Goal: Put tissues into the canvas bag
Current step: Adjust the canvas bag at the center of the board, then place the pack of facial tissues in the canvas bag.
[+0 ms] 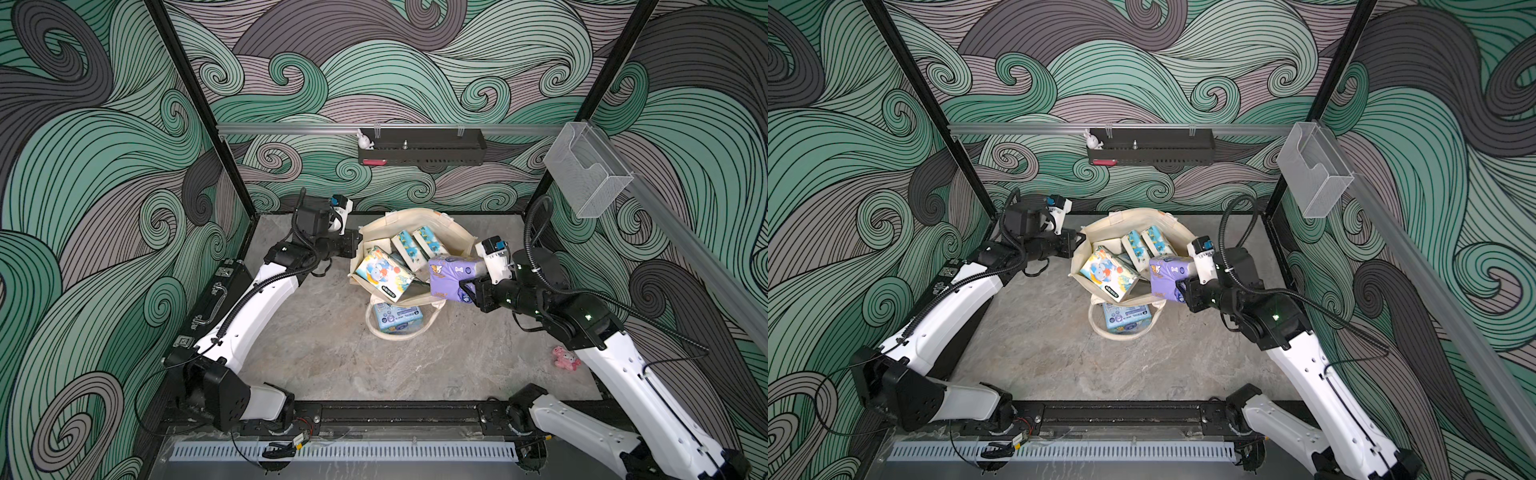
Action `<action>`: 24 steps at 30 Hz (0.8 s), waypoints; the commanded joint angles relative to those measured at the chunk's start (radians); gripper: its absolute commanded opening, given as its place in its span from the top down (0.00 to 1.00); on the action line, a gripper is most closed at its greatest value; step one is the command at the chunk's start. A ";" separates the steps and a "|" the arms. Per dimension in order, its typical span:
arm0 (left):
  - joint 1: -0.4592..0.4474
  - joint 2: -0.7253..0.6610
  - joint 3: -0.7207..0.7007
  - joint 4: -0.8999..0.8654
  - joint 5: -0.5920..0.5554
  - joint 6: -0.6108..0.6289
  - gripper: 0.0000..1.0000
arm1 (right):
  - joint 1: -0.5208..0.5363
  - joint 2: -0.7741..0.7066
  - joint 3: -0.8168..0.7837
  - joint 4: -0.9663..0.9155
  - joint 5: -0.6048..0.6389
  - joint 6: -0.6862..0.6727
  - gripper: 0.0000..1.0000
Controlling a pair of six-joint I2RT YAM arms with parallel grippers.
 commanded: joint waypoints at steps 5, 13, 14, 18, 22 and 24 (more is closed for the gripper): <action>-0.024 -0.052 -0.045 0.097 0.029 -0.031 1.00 | 0.004 0.106 0.303 -0.085 0.318 -0.119 0.63; -0.059 -0.080 -0.065 0.074 -0.011 -0.061 1.00 | 0.147 0.275 0.507 -0.134 0.454 -0.215 0.64; -0.061 -0.081 -0.063 0.071 -0.009 -0.066 1.00 | 0.181 0.304 0.526 -0.152 0.482 -0.224 0.64; -0.067 -0.079 -0.050 0.045 -0.004 -0.071 1.00 | 0.269 0.414 0.570 -0.217 0.637 -0.230 0.63; -0.077 -0.081 -0.040 0.022 -0.015 -0.064 1.00 | 0.289 0.469 0.555 -0.230 0.811 -0.252 0.64; -0.079 -0.078 -0.040 0.020 -0.015 -0.062 1.00 | 0.289 0.487 0.552 -0.227 0.878 -0.270 0.64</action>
